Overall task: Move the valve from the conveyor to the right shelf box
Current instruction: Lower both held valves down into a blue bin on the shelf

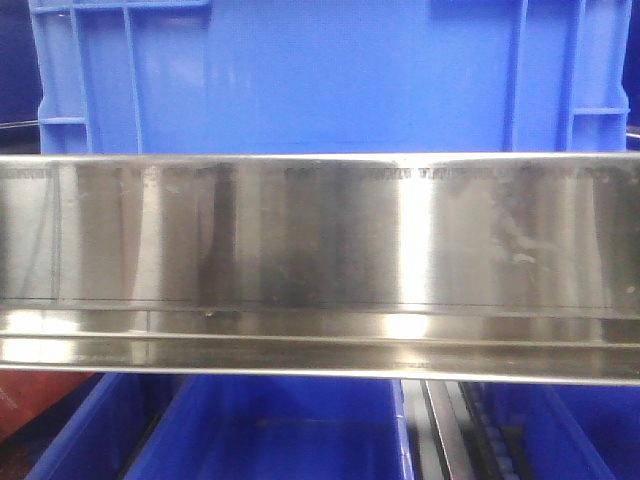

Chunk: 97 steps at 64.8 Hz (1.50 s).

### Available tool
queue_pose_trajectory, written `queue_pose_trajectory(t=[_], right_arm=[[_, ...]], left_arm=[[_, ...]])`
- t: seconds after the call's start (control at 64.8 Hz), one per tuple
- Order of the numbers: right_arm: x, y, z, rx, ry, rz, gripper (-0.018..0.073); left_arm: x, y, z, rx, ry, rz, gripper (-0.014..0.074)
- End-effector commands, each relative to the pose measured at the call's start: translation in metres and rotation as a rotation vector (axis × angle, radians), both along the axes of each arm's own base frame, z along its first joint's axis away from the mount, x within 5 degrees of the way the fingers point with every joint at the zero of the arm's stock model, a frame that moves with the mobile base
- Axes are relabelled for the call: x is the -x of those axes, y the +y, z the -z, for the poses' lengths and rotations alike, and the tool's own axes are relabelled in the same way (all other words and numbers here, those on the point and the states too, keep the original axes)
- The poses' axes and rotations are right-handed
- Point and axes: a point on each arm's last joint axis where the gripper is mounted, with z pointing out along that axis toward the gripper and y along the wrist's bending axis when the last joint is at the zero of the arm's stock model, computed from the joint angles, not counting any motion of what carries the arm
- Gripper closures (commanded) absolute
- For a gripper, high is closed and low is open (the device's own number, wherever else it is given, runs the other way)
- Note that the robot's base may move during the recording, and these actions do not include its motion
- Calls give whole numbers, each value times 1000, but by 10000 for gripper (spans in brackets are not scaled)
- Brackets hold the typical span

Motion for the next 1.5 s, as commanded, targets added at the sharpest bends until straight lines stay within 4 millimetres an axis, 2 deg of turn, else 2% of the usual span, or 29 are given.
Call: queue_pose_trajectory(t=[0.0,0.34,0.417,0.54,0.71,0.803,0.942,1.034,1.142,1.204,1.281,1.482], right_arm=[[0,-1,-11,-5,-108,10,712],[1,-1,-13,-8,-118,9,712],[3,-1,-22,-10,-140,9,712],[-2,2,-48,-21,-195,-18,712],[-18,19,-85,-31,-238,-135,712],[-38,34,-96,-35,-217,-207,712],[-61,62,-105,-36,-184,-319,712],[-80,83,-101,-27,-142,-380,712],[-106,108,-89,-15,-84,-429,712],[-122,120,-76,-2,-35,-441,712],[-146,134,-53,22,52,-446,712],[-181,153,-11,67,211,-449,712]], left_arm=[[1,-1,-9,6,-85,8,708],[0,-1,-13,4,-134,7,708],[-3,-1,-17,7,-167,9,708],[-17,-8,-29,31,-161,62,708],[-52,-36,-54,41,-153,231,708],[-69,-56,-65,47,-147,319,708],[-103,-94,-67,48,-92,440,708],[-122,-119,-63,46,-63,502,708],[-153,-147,-45,34,2,545,708],[-172,-162,-27,24,59,557,708],[-193,-173,-4,16,130,558,708],[-222,-189,36,-6,248,555,708]])
